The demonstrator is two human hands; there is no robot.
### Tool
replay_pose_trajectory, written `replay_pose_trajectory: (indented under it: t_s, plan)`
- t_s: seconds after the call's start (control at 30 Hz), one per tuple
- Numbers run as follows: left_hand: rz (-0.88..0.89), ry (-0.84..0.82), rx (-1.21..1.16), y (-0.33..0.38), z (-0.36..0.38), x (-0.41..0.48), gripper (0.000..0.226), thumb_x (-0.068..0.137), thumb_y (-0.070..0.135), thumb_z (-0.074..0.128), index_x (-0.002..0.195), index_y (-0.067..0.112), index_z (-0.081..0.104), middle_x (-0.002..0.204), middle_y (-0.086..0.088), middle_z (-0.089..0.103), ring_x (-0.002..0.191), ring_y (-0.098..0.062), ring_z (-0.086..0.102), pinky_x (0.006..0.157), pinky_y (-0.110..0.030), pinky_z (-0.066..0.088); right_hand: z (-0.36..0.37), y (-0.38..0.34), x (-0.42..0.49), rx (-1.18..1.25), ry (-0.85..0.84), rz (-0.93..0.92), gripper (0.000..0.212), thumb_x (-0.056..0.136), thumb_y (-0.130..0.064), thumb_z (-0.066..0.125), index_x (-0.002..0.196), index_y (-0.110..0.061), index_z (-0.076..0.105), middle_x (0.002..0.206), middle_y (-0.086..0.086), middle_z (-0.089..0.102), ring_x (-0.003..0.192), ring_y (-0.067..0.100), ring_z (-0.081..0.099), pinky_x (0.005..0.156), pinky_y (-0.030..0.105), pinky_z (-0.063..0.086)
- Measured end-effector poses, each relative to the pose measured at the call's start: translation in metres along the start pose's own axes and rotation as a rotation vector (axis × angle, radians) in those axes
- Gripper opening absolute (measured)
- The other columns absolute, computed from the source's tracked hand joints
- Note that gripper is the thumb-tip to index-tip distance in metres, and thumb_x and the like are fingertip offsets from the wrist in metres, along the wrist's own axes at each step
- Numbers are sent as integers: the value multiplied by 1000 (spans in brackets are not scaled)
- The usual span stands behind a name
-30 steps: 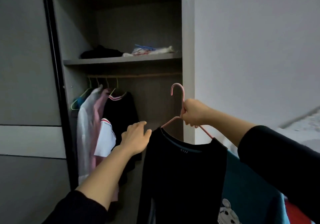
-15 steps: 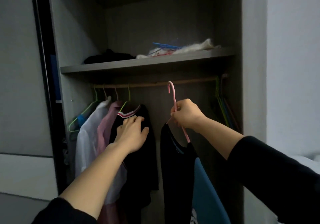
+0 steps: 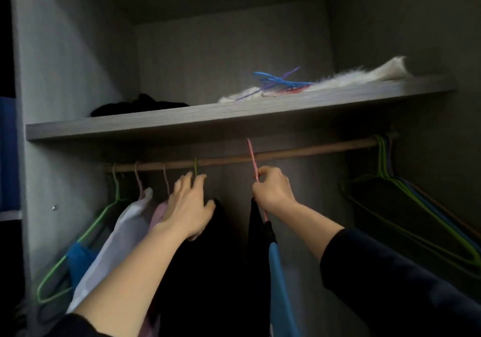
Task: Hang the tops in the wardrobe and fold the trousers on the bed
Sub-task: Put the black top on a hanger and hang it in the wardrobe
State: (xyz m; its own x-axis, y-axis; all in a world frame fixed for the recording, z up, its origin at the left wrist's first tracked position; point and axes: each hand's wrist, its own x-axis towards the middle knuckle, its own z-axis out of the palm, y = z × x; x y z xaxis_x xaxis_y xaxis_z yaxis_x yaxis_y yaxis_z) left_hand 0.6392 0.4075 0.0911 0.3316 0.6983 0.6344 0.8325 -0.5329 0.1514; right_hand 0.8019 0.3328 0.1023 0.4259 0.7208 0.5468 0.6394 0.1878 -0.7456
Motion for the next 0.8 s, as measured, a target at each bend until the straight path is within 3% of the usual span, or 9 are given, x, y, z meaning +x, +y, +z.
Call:
replay_pose_trajectory:
  t_s: [0.1,0.2,0.33,0.43,0.6,0.8]
  plan:
    - [4,3,-4,-22,6,35,63,90,37,54,143,15,27,147,-16,28,137,-32,23,109,-43,31,28,-2,30,-6,19,26,23,85,-6,50,104,-11,62,94,12,66,91,31,66,82,39,55]
    - [27,-1,23,-32,16,59,77,89,41,56,150,19,15,156,-15,14,142,-33,17,113,-43,29,52,0,53,-17,23,33,18,85,-7,50,100,-10,61,96,16,67,92,33,66,85,46,55]
    - [87,59,73,-47,29,85,87,85,41,61,151,29,6,160,-6,-2,147,-25,0,119,-39,14,79,3,77,-3,15,9,15,88,-6,51,101,-9,60,99,17,67,93,33,66,85,44,55]
    - [152,107,178,-60,38,96,91,83,37,64,152,27,5,160,-3,-2,147,-21,-3,120,-37,5,94,4,90,-6,-14,-10,19,90,-7,51,106,-7,61,105,18,67,97,34,66,87,42,55]
    - [172,179,174,-66,46,98,93,82,36,65,152,22,6,160,-2,6,147,-20,5,119,-34,6,111,6,97,-27,-43,-37,22,89,-6,52,109,-5,63,107,18,67,100,34,65,85,36,54]
    - [160,219,175,-66,50,98,93,81,34,66,152,19,8,160,-2,9,147,-20,7,120,-35,8,129,19,95,-42,-86,-56,19,86,-5,52,102,-8,63,101,22,69,94,38,67,84,42,55]
